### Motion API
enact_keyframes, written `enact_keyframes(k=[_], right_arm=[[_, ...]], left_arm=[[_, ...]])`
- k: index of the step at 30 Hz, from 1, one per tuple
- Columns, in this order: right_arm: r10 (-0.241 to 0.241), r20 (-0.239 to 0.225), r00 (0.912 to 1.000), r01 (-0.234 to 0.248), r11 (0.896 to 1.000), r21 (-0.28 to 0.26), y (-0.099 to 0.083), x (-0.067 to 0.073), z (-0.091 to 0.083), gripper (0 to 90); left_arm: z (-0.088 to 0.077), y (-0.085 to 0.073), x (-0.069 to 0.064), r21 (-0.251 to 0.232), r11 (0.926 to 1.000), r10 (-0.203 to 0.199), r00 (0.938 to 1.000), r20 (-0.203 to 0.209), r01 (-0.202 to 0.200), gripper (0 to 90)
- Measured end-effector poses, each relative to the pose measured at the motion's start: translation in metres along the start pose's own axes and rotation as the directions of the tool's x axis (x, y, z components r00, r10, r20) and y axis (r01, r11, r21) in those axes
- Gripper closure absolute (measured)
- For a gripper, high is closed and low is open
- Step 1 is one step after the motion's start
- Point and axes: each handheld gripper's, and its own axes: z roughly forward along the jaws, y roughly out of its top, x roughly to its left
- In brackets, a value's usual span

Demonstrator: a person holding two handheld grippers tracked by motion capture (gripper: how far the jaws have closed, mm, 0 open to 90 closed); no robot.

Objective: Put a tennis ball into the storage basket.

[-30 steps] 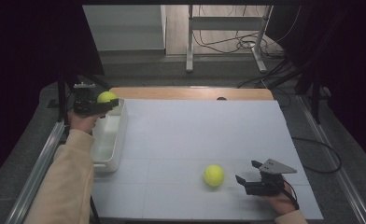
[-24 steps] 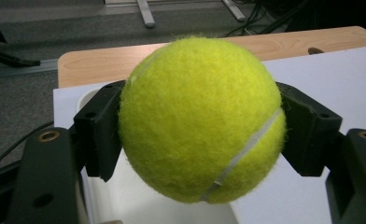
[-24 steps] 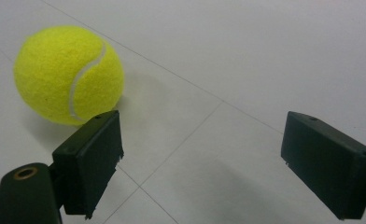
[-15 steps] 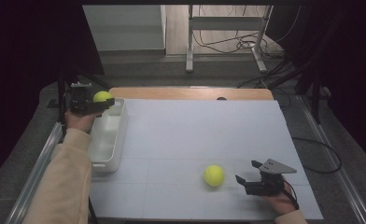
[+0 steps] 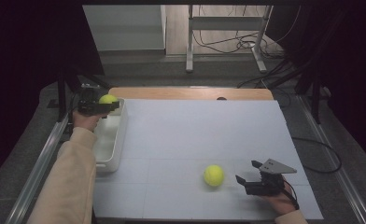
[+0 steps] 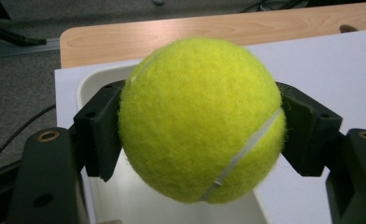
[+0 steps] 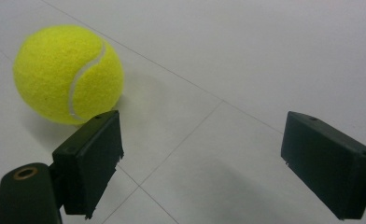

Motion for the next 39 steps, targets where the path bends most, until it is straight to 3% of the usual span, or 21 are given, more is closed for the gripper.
enact_keyframes(k=[20,23,39], right_arm=[[-0.002,0.002,1.0,0.002,1.0,0.002,0.0,0.0,0.0,13.4],[-0.002,0.002,1.0,0.002,1.0,0.001,0.0,0.0,0.0,13.4],[-0.001,0.002,1.0,0.001,1.0,0.001,0.0,0.0,0.0,13.4]], left_arm=[[0.019,-0.005,0.001,0.071,0.9975,0.001,0.9999,-0.013,0.0,26.2],[0.021,-0.006,-0.001,0.093,0.9955,0.019,0.9995,-0.025,-0.016,26.1],[0.017,-0.007,0.007,0.08,0.9967,-0.007,0.9991,-0.042,0.01,26.0]])
